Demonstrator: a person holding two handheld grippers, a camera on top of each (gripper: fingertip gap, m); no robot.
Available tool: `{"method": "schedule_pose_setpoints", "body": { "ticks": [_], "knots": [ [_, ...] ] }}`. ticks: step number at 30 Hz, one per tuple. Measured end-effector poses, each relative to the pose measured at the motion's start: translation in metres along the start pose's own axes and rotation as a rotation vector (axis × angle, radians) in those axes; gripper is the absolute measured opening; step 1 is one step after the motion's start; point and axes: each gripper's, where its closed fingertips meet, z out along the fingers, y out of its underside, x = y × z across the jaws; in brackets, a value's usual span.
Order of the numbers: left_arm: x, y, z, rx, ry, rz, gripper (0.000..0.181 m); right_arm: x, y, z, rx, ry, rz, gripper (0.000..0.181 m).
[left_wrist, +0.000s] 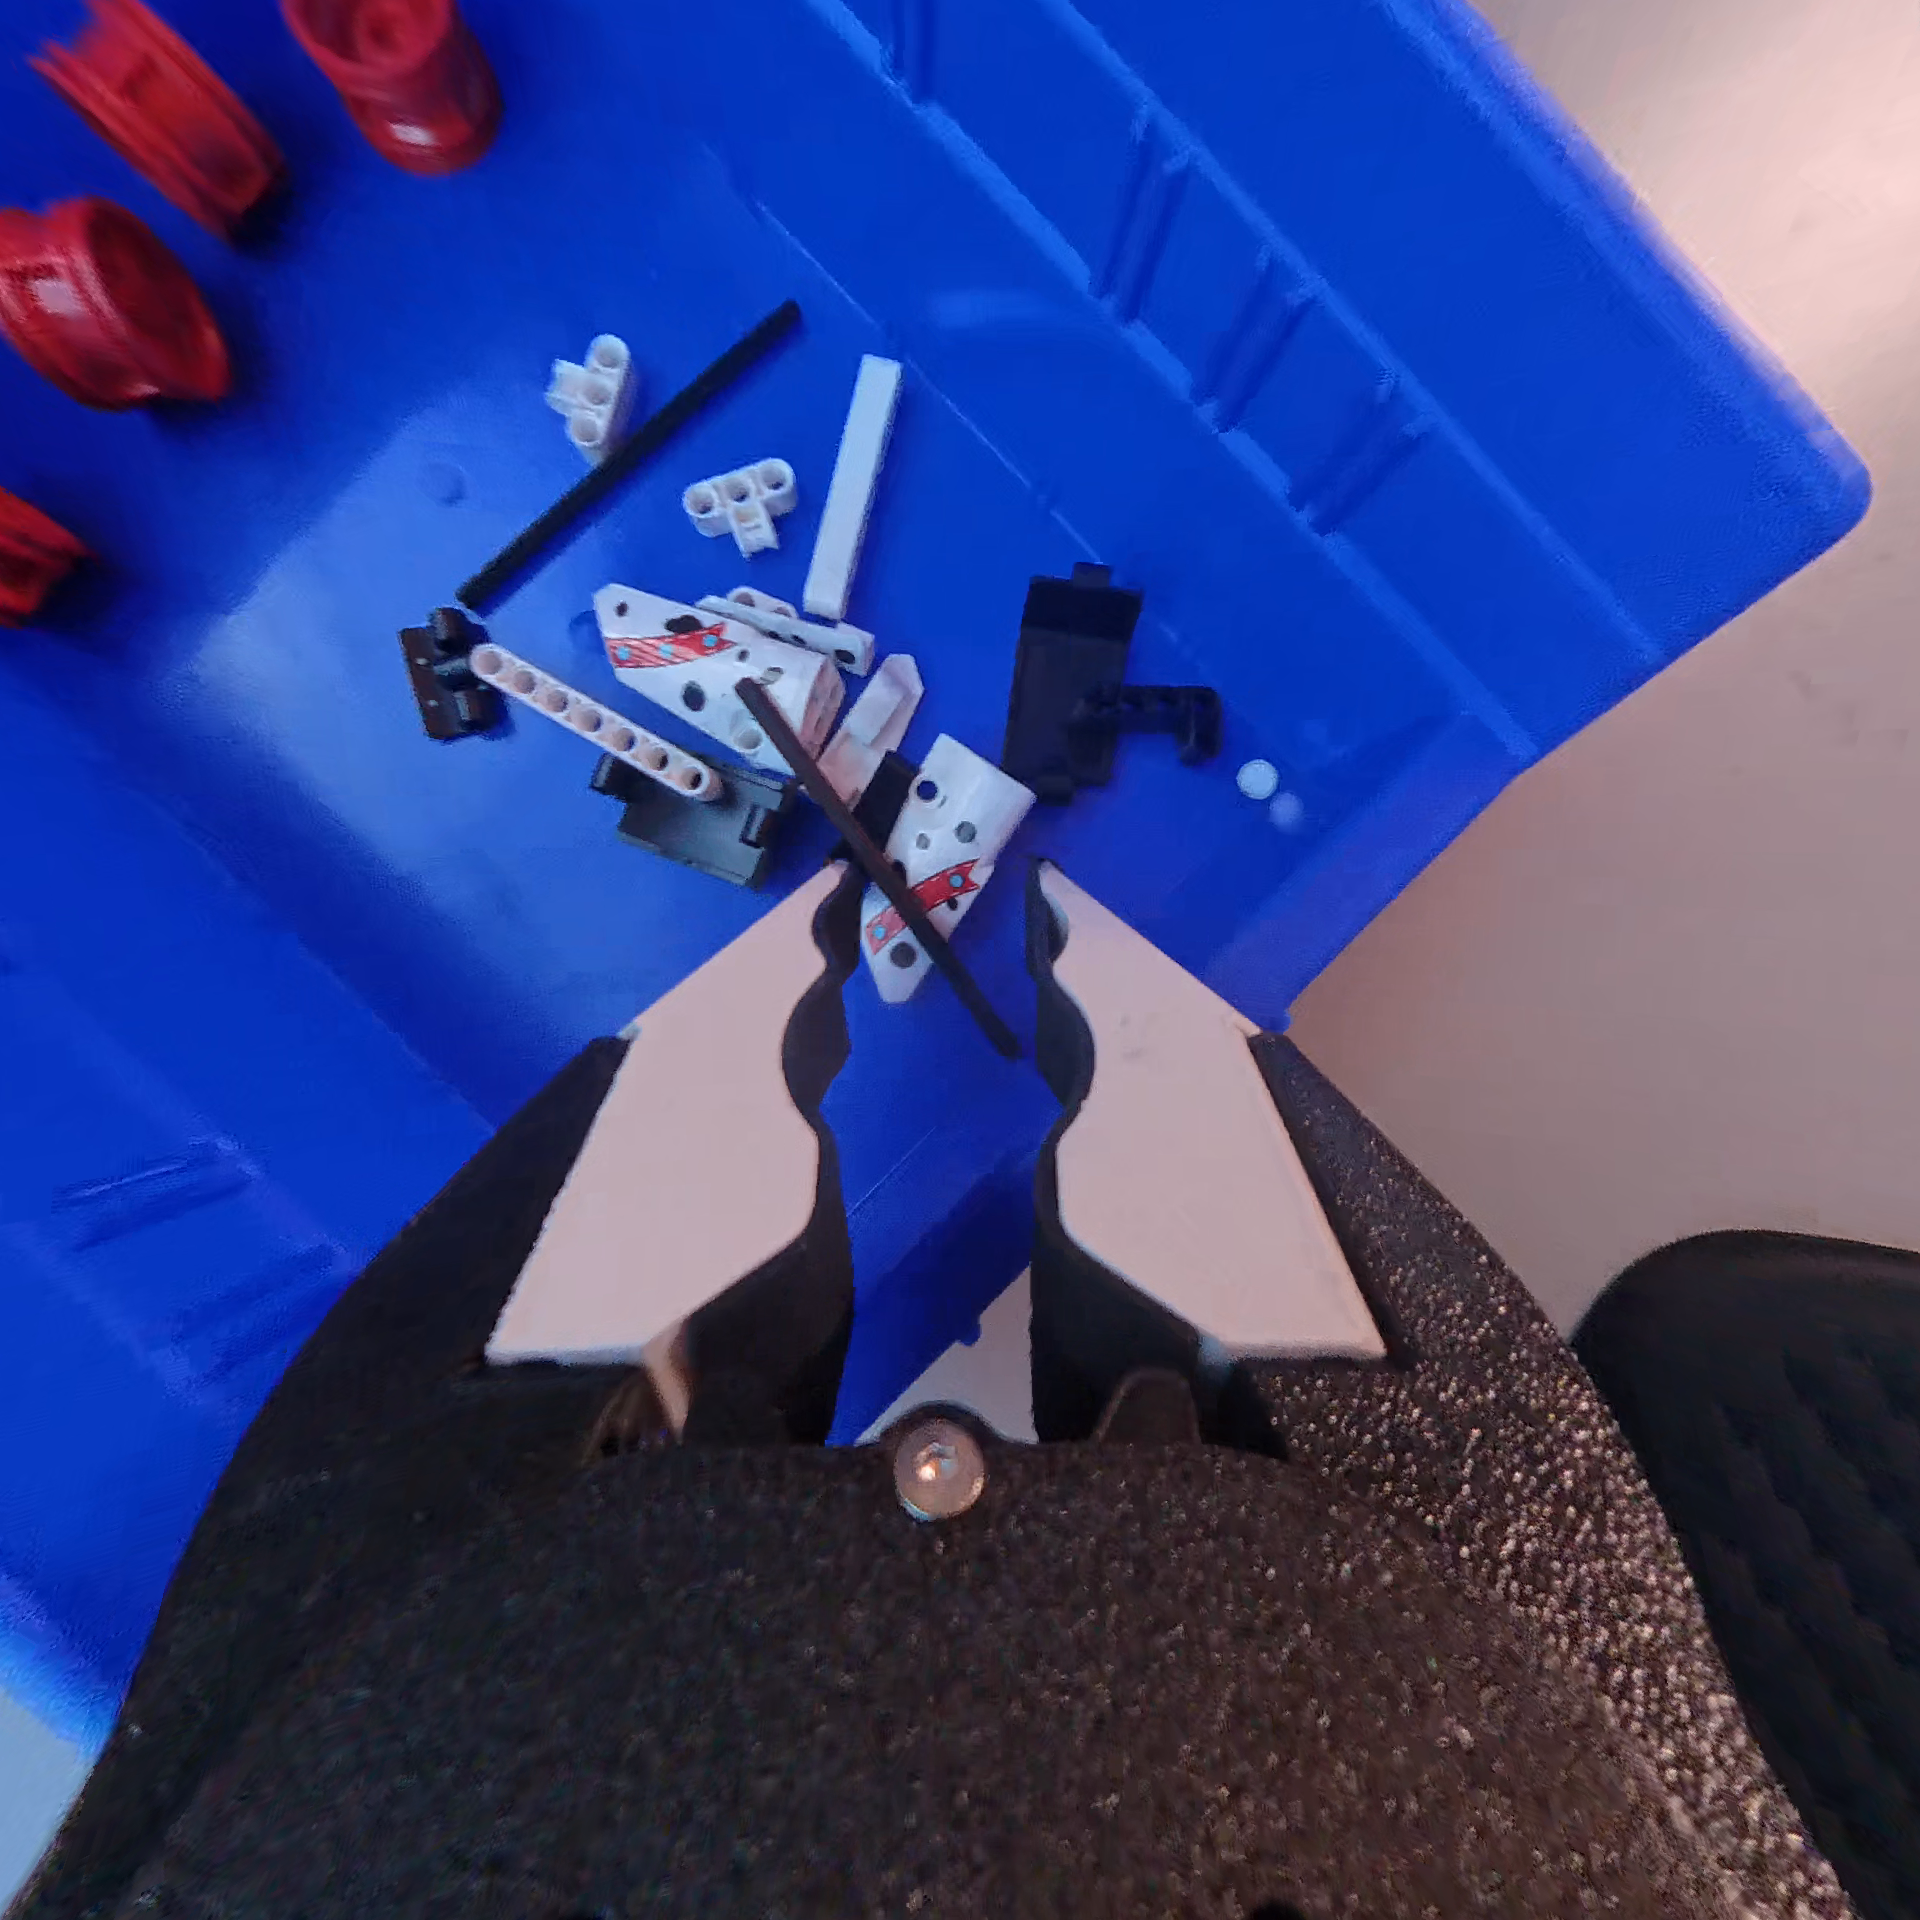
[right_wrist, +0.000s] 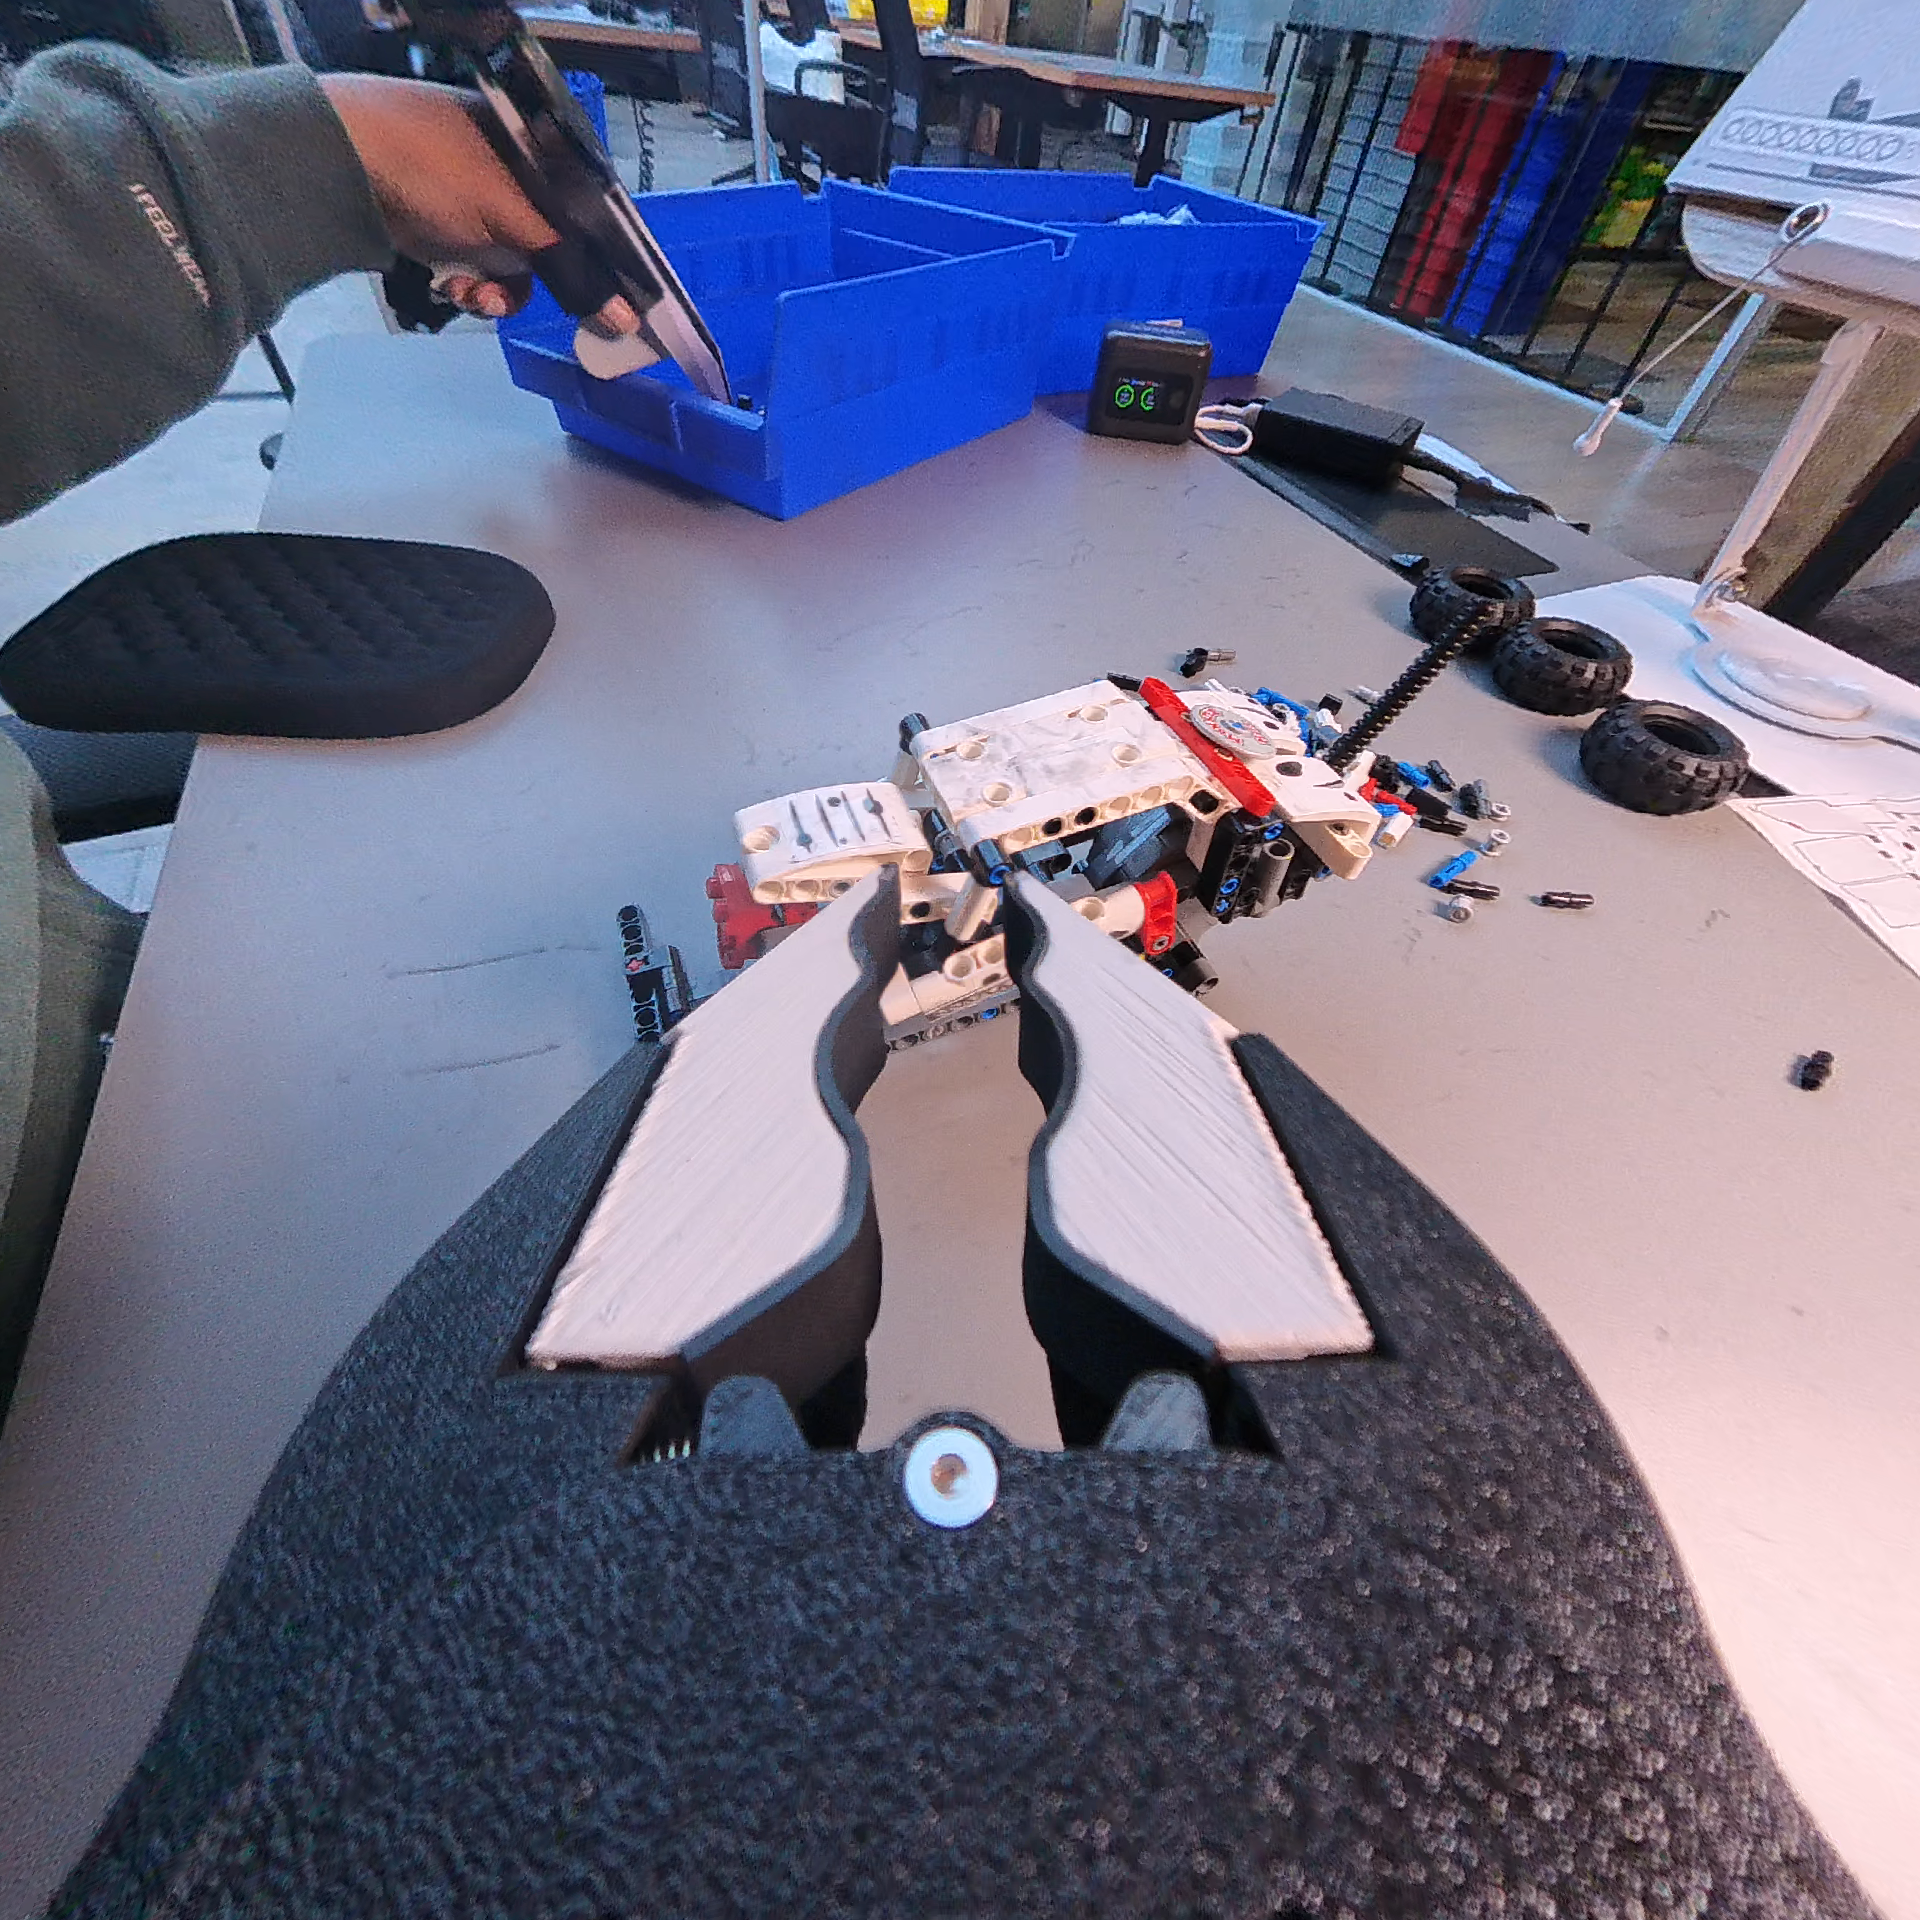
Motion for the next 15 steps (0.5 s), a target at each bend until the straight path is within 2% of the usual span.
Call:
{"method": "schedule_pose_setpoints", "body": {
  "ticks": [4, 6, 8, 13, 15],
  "knots": [
    [-0.006, 0.002, 0.001, -0.09, -0.029, 0.021, 0.025, 0.005, -0.002, -0.003, 0.02, 0.026, 0.014, 0.019],
    [-0.005, 0.006, 0.003, -0.133, 0.015, -0.006, 0.022, 0.006, -0.003, -0.004, 0.032, 0.031, 0.018, 0.018],
    [-0.004, 0.007, 0.005, -0.161, 0.051, -0.023, 0.019, 0.007, -0.003, -0.004, 0.034, 0.032, 0.019, 0.018],
    [-0.008, 0.006, 0.01, -0.214, 0.043, -0.004, 0.002, 0.006, -0.001, -0.003, 0.022, 0.033, 0.006, 0.018],
    [-0.01, 0.006, 0.013, -0.232, 0.036, 0.016, 0.0, 0.006, -0.001, -0.003, 0.025, 0.036, -0.003, 0.018]
  ]
}}
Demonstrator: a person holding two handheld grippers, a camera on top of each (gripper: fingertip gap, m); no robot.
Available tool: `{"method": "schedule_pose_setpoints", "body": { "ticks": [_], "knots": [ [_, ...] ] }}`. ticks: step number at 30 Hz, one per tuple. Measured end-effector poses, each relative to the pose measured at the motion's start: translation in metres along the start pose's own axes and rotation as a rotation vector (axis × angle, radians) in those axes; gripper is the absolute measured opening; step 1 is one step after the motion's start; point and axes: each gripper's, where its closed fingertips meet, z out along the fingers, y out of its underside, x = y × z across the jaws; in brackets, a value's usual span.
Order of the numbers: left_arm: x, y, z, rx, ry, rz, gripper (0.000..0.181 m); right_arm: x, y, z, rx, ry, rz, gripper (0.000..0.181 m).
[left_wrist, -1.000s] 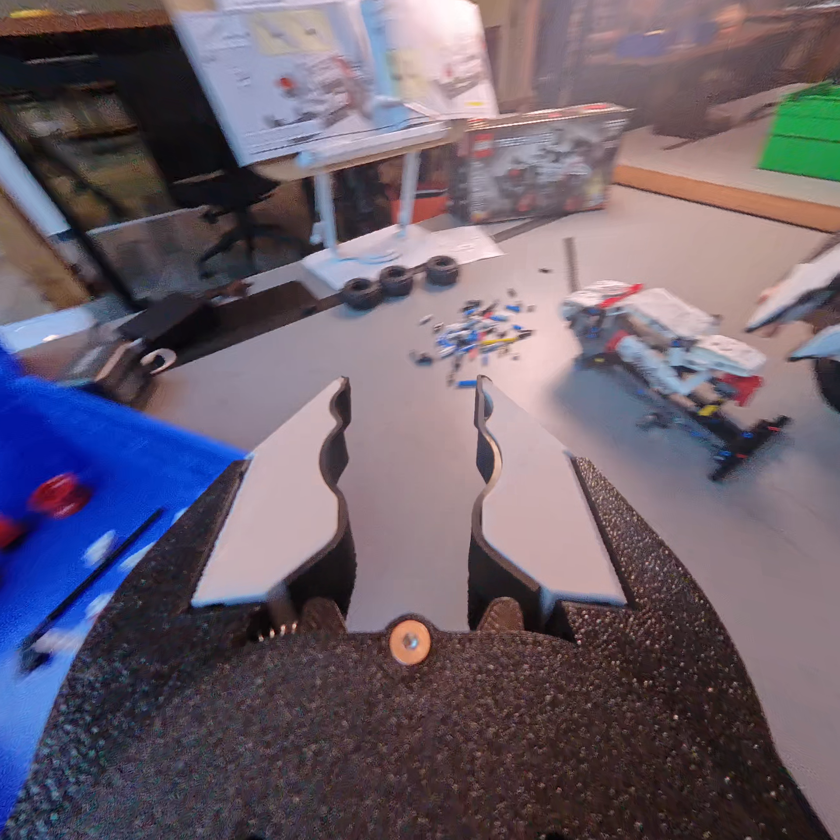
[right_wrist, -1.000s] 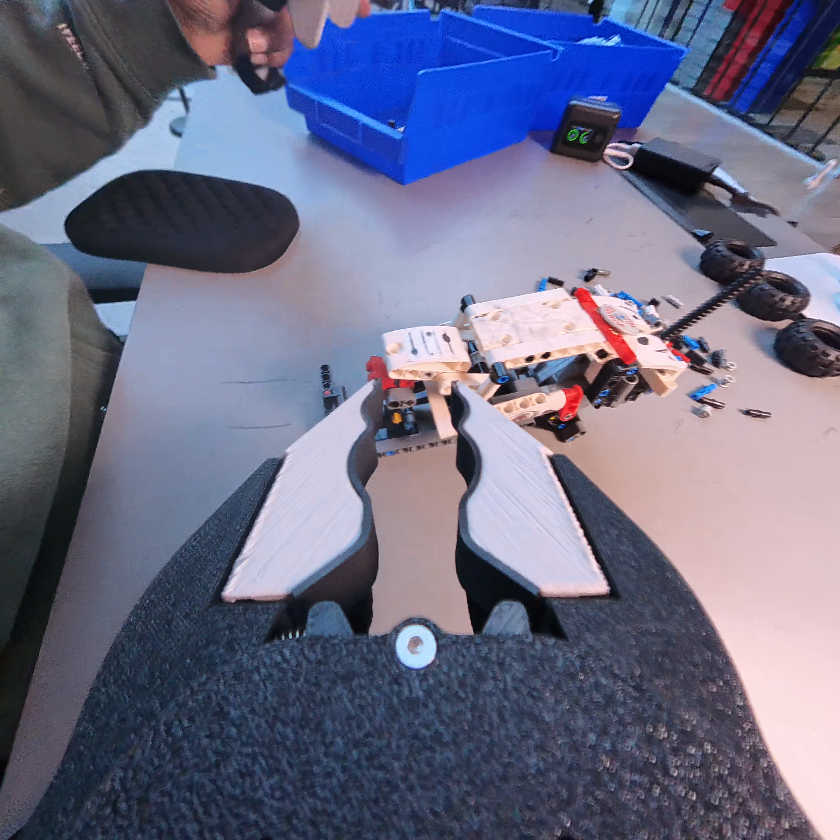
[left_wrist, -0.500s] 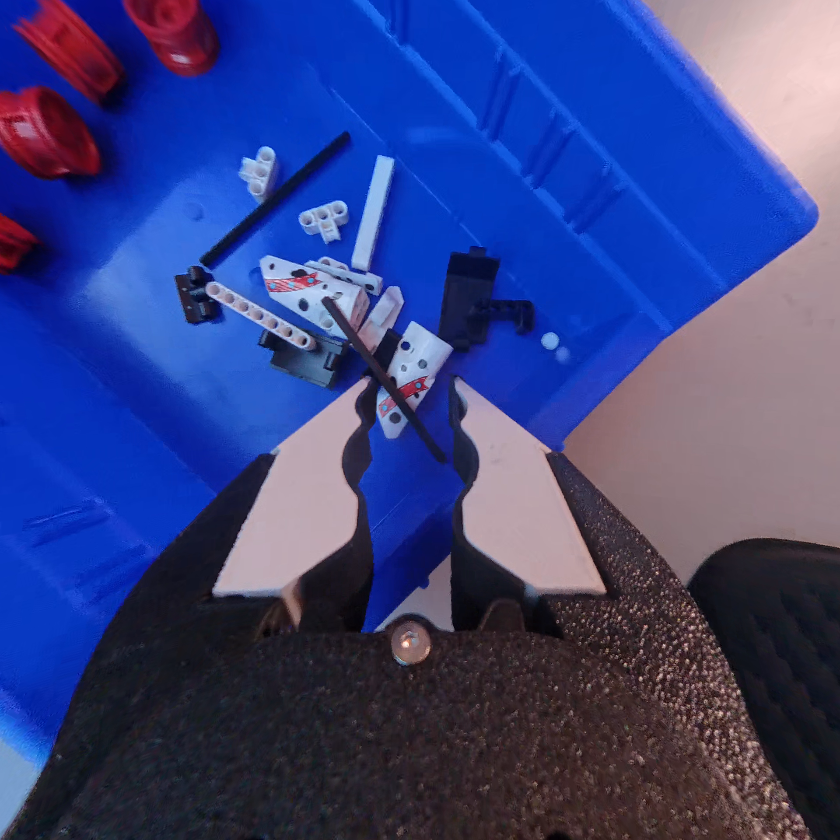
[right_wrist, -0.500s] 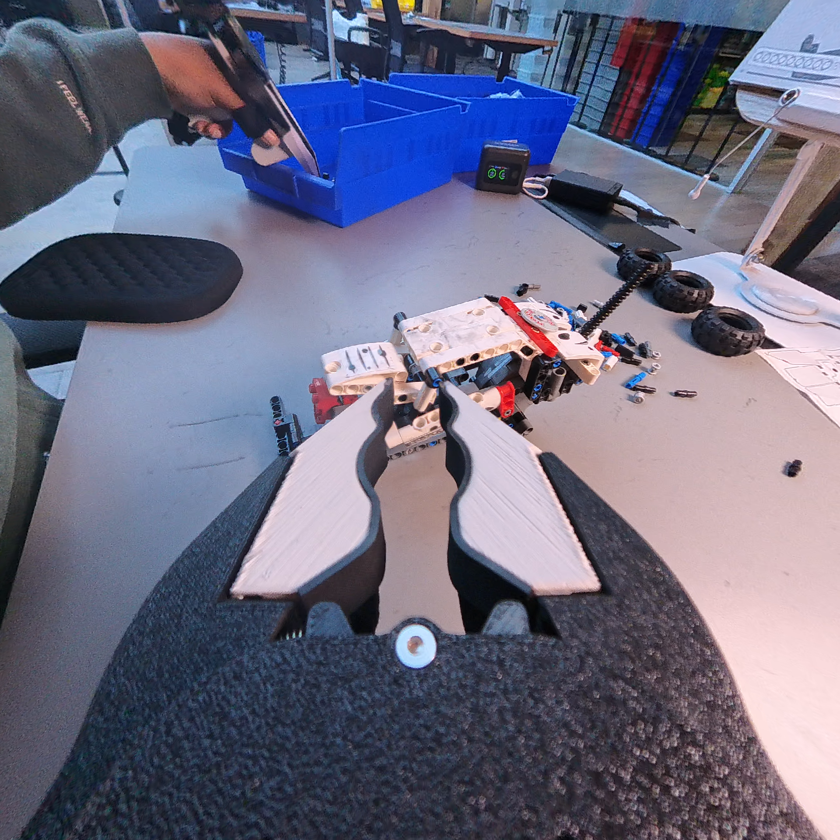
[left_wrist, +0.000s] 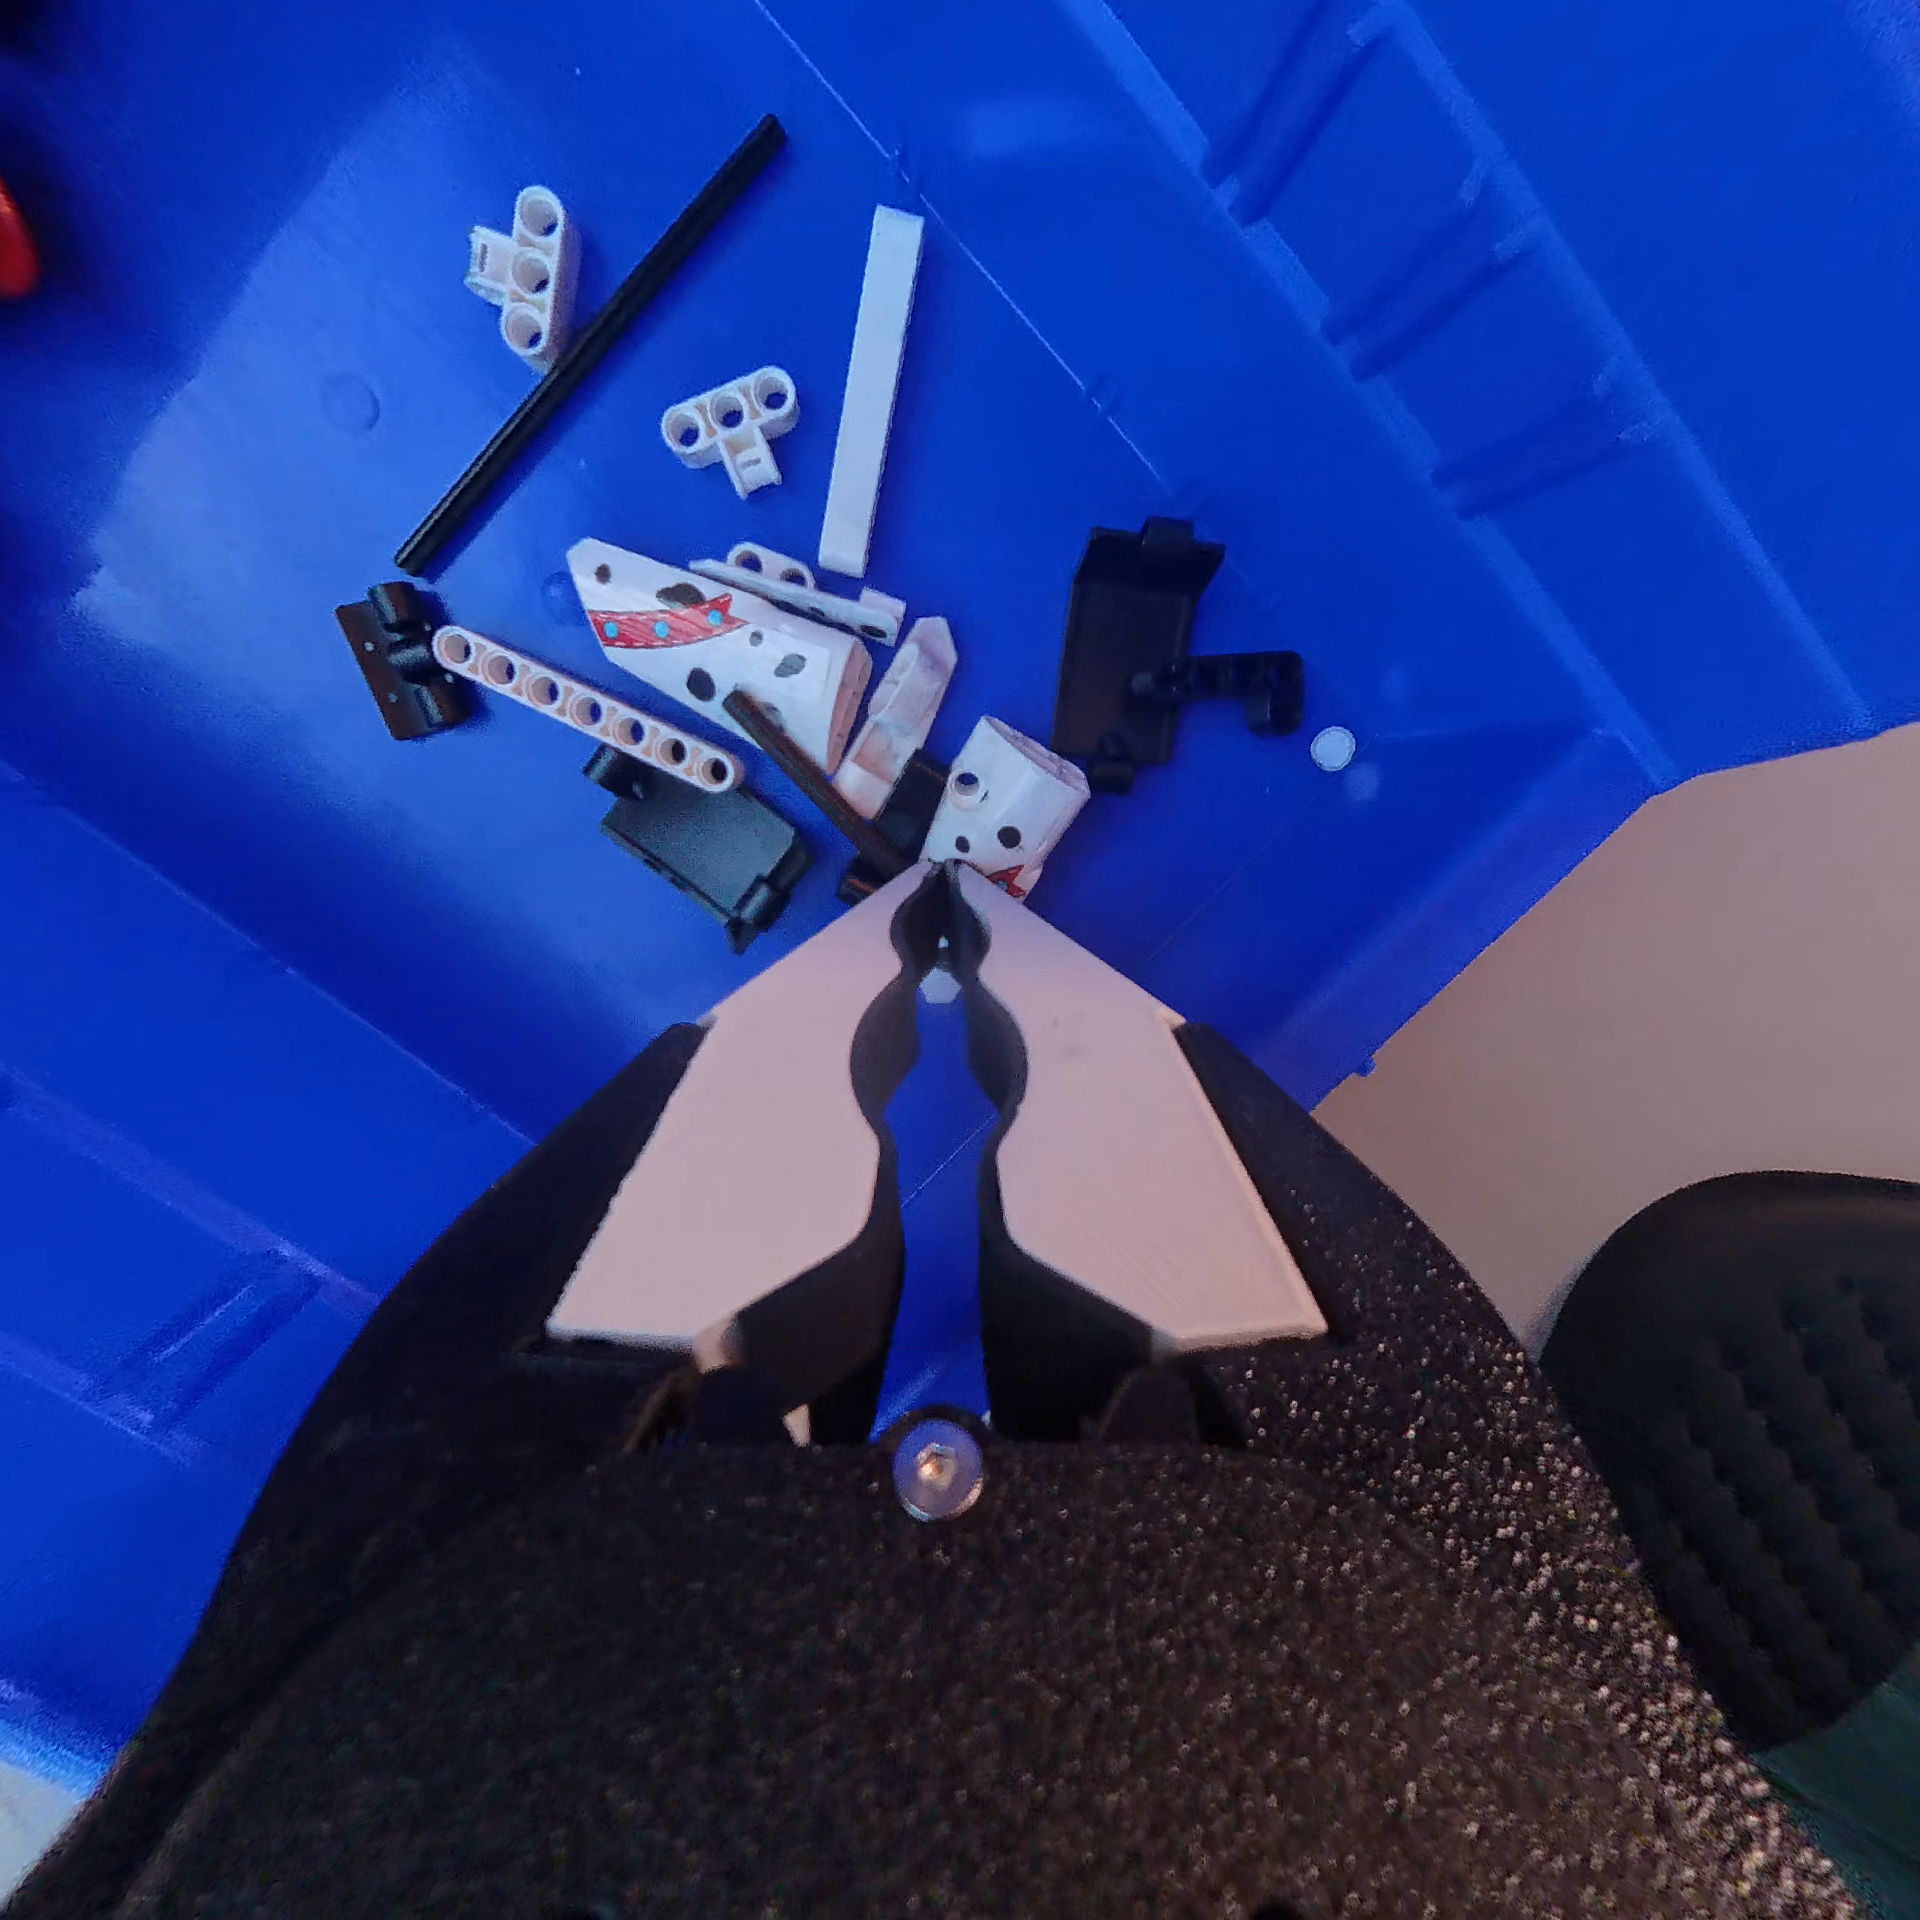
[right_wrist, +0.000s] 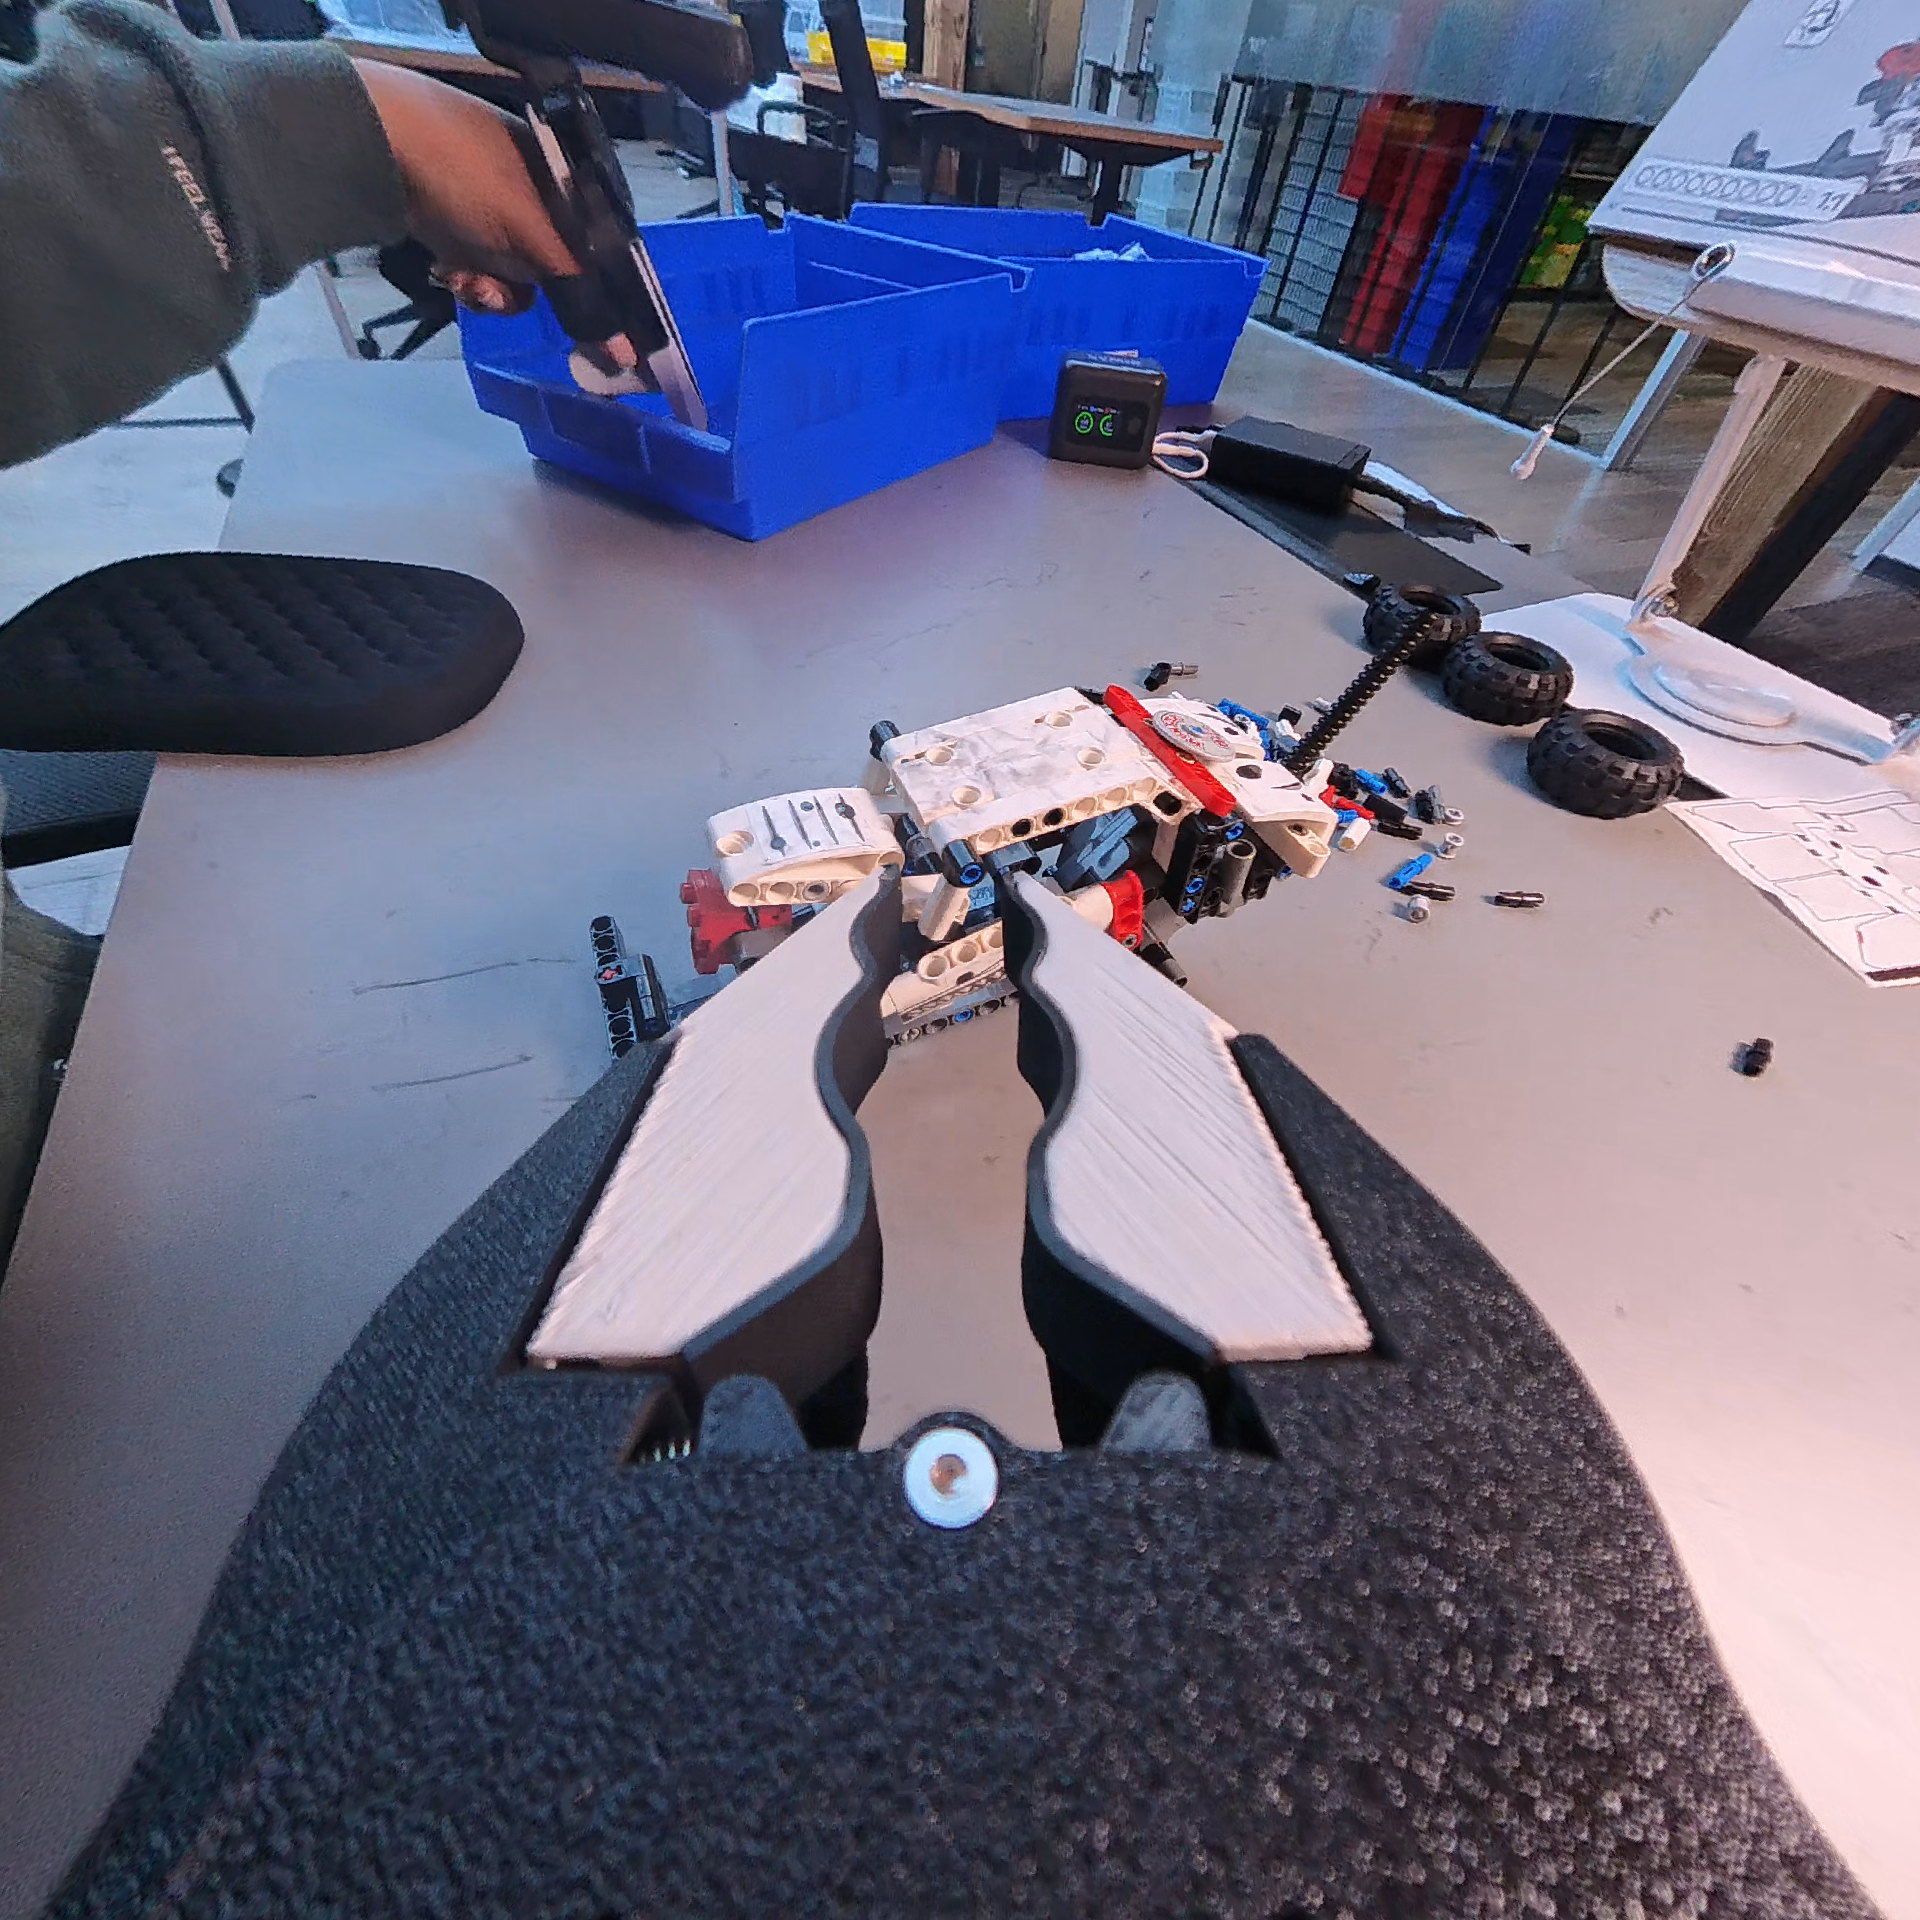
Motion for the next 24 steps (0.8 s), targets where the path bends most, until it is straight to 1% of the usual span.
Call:
{"method": "schedule_pose_setpoints", "body": {
  "ticks": [3, 5, 7, 9, 11, 12, 13, 16, 17, 18, 19, 20, 21, 22, 24],
  "knots": [
    [-0.005, 0.001, 0.003, -0.032, -0.034, 0.024, 0.0, 0.0, -0.001, -0.001, 0.007, 0.004, -0.004, 0.018],
    [-0.02, 0.004, 0.002, -0.058, -0.132, 0.046, 0.0, 0.001, -0.001, -0.001, 0.011, 0.008, -0.004, 0.018],
    [-0.041, 0.004, -0.005, -0.069, -0.283, 0.074, 0.0, 0.001, -0.001, -0.002, 0.012, 0.013, -0.004, 0.018],
    [-0.051, -0.003, -0.014, -0.023, -0.366, 0.08, 0.0, 0.002, -0.001, -0.002, 0.01, 0.017, -0.004, 0.018],
    [-0.049, -0.004, -0.017, -0.008, -0.365, 0.084, 0.0, 0.002, 0.0, -0.001, 0.006, 0.015, -0.003, 0.018],
    [-0.049, -0.004, -0.017, -0.006, -0.36, 0.079, 0.002, 0.002, 0.0, -0.001, 0.004, 0.014, -0.002, 0.018],
    [-0.051, -0.002, -0.017, -0.022, -0.36, 0.069, 0.009, 0.002, 0.0, 0.0, 0.001, 0.013, -0.003, 0.018],
    [-0.05, 0.014, -0.009, -0.124, -0.302, 0.036, 0.027, 0.001, 0.001, 0.0, -0.006, 0.015, -0.009, 0.018],
    [-0.05, 0.017, -0.007, -0.15, -0.292, 0.032, 0.028, 0.001, 0.002, 0.0, -0.007, 0.016, -0.012, 0.018],
    [-0.049, 0.02, -0.004, -0.174, -0.284, 0.034, 0.027, 0.0, 0.002, 0.0, -0.008, 0.017, -0.015, 0.018],
    [-0.048, 0.021, -0.002, -0.187, -0.271, 0.04, 0.022, 0.0, 0.002, 0.001, -0.009, 0.017, -0.017, 0.018],
    [-0.047, 0.018, -0.002, -0.184, -0.265, 0.051, 0.008, 0.0, 0.002, 0.001, -0.01, 0.018, -0.018, 0.018],
    [-0.048, 0.018, -0.002, -0.193, -0.276, 0.071, 0.004, 0.0, 0.002, 0.001, -0.01, 0.02, -0.018, 0.018],
    [-0.048, 0.018, -0.004, -0.206, -0.286, 0.088, 0.004, 0.001, 0.002, 0.001, -0.01, 0.021, -0.017, 0.018],
    [-0.042, 0.01, -0.019, -0.16, -0.308, 0.128, 0.004, 0.002, 0.001, 0.0, -0.005, 0.027, -0.013, 0.018]
  ]
}}
